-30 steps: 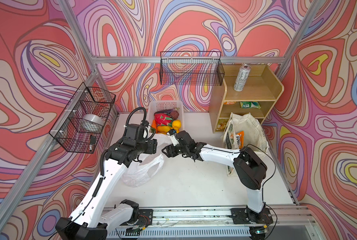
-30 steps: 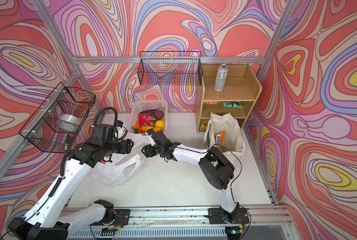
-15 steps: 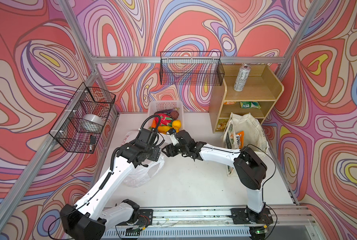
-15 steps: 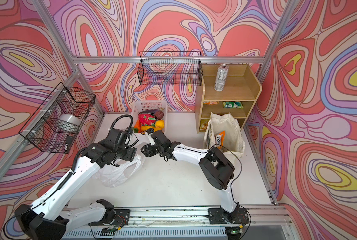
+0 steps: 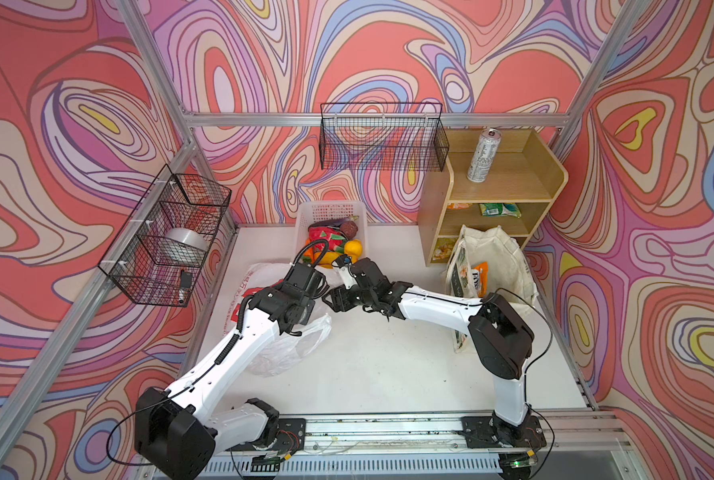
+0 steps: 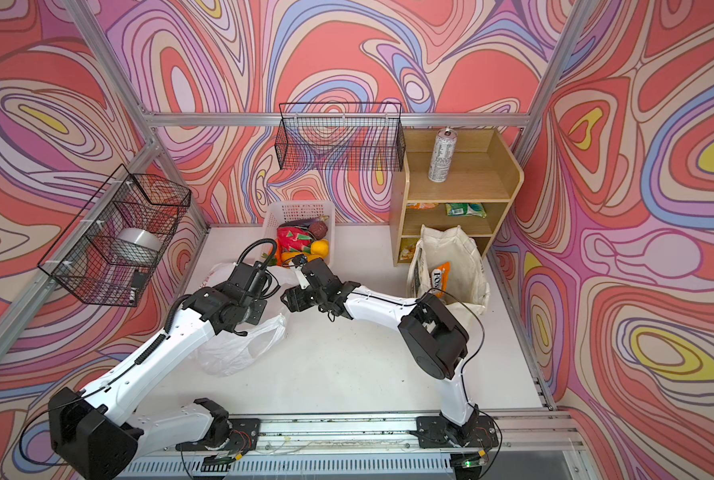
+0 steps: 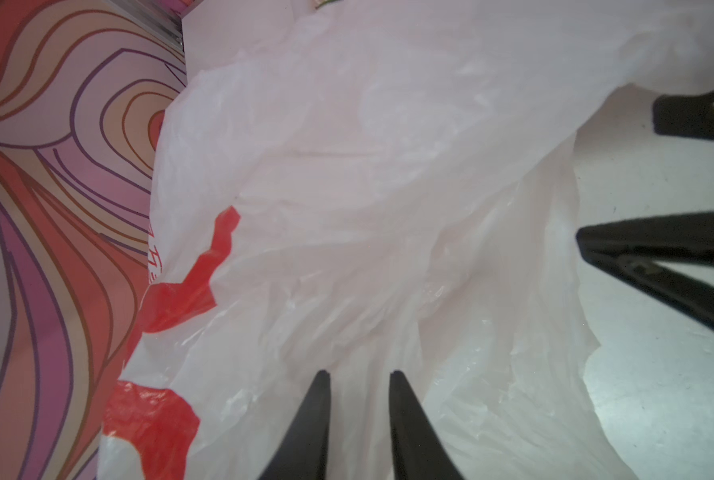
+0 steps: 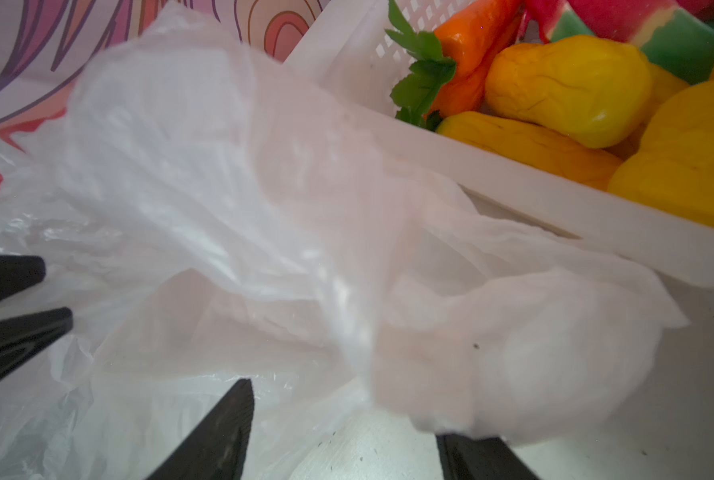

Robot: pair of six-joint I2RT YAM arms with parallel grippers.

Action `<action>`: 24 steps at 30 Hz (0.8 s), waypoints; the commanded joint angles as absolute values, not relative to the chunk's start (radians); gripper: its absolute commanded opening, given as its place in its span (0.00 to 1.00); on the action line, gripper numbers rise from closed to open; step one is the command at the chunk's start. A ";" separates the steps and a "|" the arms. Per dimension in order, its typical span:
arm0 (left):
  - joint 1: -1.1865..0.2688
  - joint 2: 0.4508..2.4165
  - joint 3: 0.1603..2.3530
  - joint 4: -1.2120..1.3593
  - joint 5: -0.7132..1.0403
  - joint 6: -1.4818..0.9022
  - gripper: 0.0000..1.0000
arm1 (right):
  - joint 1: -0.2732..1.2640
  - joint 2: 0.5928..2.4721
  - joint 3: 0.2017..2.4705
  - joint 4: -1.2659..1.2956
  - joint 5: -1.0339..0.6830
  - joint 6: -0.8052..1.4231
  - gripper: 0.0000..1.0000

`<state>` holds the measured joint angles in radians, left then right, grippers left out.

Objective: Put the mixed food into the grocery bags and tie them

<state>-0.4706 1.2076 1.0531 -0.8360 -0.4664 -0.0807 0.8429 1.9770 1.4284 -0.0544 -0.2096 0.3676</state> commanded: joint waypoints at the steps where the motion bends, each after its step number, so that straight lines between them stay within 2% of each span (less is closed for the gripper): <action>1: -0.473 1.207 1.053 -0.809 -0.478 -0.087 0.00 | 0.842 1.983 1.465 -0.072 -0.217 0.367 0.70; 11: -0.472 1.163 1.139 -0.847 -0.425 -0.103 0.00 | 0.841 1.931 1.468 -0.074 -0.272 0.401 0.70; 24: -0.442 1.113 1.161 -0.838 -0.374 -0.097 0.00 | 0.829 1.859 1.379 0.115 -0.414 0.639 0.72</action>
